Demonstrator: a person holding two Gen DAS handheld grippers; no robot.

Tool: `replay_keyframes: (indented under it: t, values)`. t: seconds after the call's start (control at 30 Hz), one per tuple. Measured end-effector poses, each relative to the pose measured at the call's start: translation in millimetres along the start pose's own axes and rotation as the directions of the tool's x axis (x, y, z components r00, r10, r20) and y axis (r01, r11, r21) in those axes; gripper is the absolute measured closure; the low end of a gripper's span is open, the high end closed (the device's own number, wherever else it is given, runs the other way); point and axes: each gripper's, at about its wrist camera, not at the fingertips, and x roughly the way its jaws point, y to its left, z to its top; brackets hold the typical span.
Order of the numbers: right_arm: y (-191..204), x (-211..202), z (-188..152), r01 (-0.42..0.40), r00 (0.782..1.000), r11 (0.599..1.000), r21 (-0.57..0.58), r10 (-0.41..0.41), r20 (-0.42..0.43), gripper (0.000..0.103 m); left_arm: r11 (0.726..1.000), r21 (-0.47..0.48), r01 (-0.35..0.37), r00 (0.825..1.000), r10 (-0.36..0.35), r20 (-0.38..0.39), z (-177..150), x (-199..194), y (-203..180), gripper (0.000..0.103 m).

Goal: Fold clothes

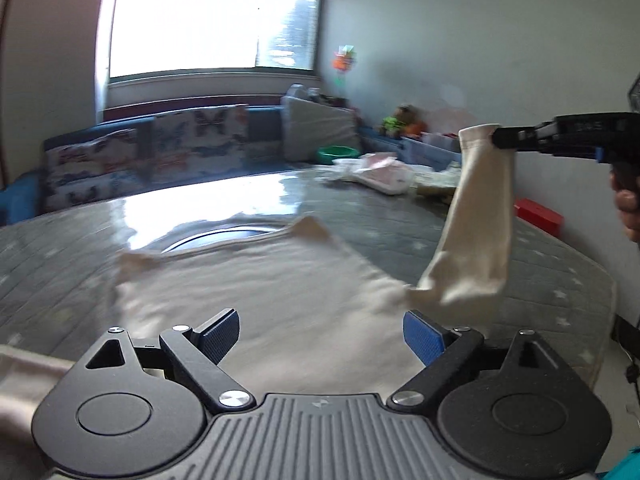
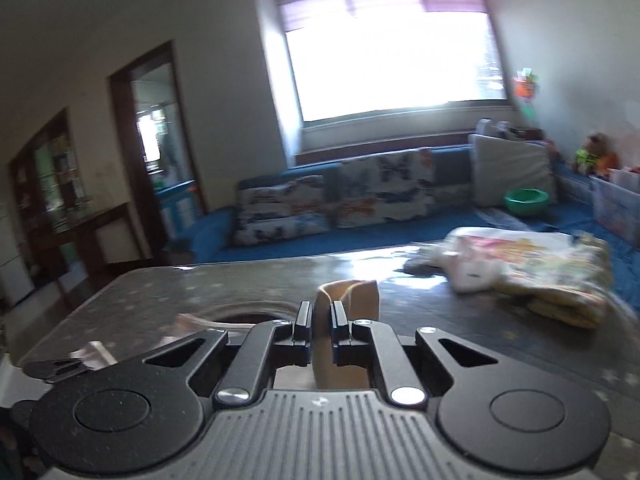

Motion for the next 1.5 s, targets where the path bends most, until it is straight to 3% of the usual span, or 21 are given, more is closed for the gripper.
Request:
replay_keyframes:
  t: [0.2,0.37,0.5,0.6,0.67,0.8,0.87,1.03,1.07,1.1,1.17,1.27,1.5]
  values:
    - [89,45,-12,-0.204,0.976,0.975,-0.085,0.195,-0.096,0.096,0.988,-0.119,-0.094,0.995,0.097,0.026,-25,-37,38,0.012]
    - [138,91,-50,-0.300,0.935,0.949,-0.099,0.271,-0.231,0.096,0.981,-0.152,-0.120,0.992,0.126,0.029,-36,-53,50,0.012]
    - [154,108,-73,-0.355,0.895,0.932,-0.071,0.317,-0.314,0.095,0.979,-0.162,-0.125,0.991,0.130,0.024,-39,-54,53,0.012]
    - [148,99,-75,-0.350,0.895,0.933,-0.081,0.307,-0.323,0.091,0.983,-0.151,-0.103,0.994,0.108,0.027,-36,-51,48,0.012]
    - [133,90,-69,-0.320,0.908,0.943,-0.095,0.276,-0.315,0.091,0.988,-0.135,-0.071,0.997,0.076,0.032,-32,-47,42,0.013]
    - [91,73,-70,-0.184,0.940,0.962,-0.204,0.111,-0.323,0.087,0.996,-0.087,0.013,1.000,-0.012,0.017,-21,-24,23,0.025]
    - [69,68,-75,-0.127,0.940,0.967,-0.219,0.047,-0.339,0.087,0.997,-0.068,0.039,0.999,-0.040,-0.019,-18,-7,12,0.031]
    - [33,56,-83,-0.060,0.934,0.984,-0.166,-0.003,-0.357,0.084,0.999,-0.019,0.049,0.991,-0.051,-0.120,-18,28,-8,0.034]
    - [29,56,-83,-0.055,0.934,0.987,-0.152,-0.003,-0.356,0.081,0.998,-0.013,0.057,0.989,-0.058,-0.135,-20,33,-10,0.047]
    - [27,56,-83,-0.053,0.935,0.988,-0.147,-0.002,-0.354,0.079,0.998,-0.009,0.062,0.987,-0.062,-0.149,-21,37,-11,0.054]
    - [25,55,-82,-0.053,0.939,0.988,-0.144,0.001,-0.343,0.076,0.998,0.002,0.059,0.984,-0.058,-0.167,-24,43,-13,0.080]
    - [25,59,-78,-0.053,0.944,0.989,-0.138,0.005,-0.330,0.068,0.999,0.008,0.046,0.988,-0.044,-0.147,-23,39,-14,0.099]
    - [30,69,-73,-0.066,0.949,0.989,-0.136,0.020,-0.313,0.054,1.000,-0.024,-0.021,0.999,0.022,0.047,21,-12,-4,0.101]
